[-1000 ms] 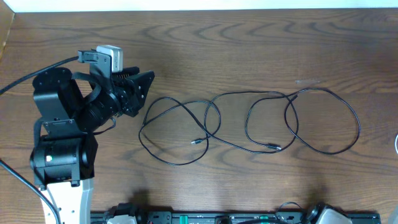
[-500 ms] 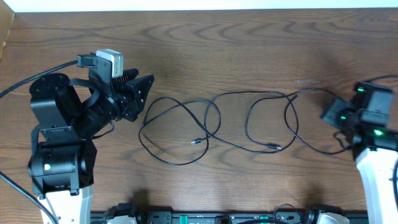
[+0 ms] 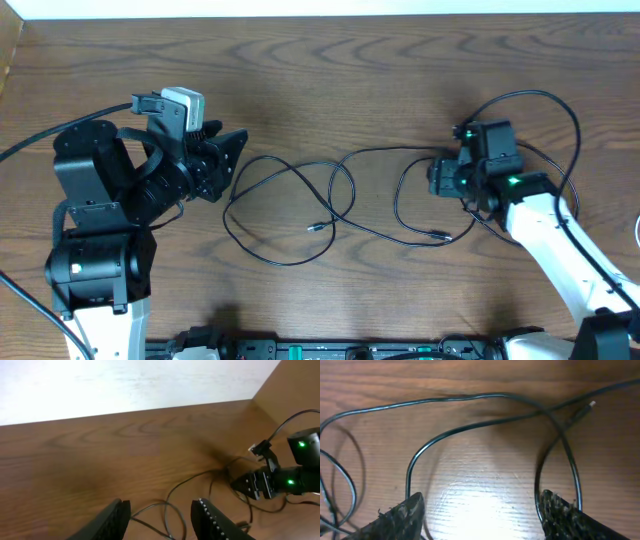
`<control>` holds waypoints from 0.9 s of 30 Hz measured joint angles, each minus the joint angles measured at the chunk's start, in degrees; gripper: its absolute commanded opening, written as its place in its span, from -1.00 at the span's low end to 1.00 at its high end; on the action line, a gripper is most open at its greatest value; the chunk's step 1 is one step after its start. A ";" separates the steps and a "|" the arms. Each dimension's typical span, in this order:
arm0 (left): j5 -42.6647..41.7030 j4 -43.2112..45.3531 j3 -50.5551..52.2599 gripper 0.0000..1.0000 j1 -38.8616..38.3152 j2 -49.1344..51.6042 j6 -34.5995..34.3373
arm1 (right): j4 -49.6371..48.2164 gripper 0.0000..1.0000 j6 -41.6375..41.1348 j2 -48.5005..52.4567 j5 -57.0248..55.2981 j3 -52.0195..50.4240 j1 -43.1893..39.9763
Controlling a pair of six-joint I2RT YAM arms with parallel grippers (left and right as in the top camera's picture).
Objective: Untangle cables
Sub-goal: 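Move right gripper to the black cables at center-right and grasp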
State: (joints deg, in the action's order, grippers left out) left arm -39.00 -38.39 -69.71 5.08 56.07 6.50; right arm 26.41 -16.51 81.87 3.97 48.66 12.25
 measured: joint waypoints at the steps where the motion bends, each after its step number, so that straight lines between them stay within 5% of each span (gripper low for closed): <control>1: 0.37 -0.02 0.07 -0.10 0.00 0.00 0.02 | -0.35 0.52 -0.20 0.42 -0.04 0.02 0.31; 27: 1.90 -1.70 3.34 -0.09 0.00 0.02 1.09 | 7.98 0.73 13.09 16.13 -10.43 13.46 -1.25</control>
State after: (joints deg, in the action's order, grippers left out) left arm -37.10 -40.10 -66.37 5.08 56.10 7.60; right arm 34.39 -3.42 98.00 -6.46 62.13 11.00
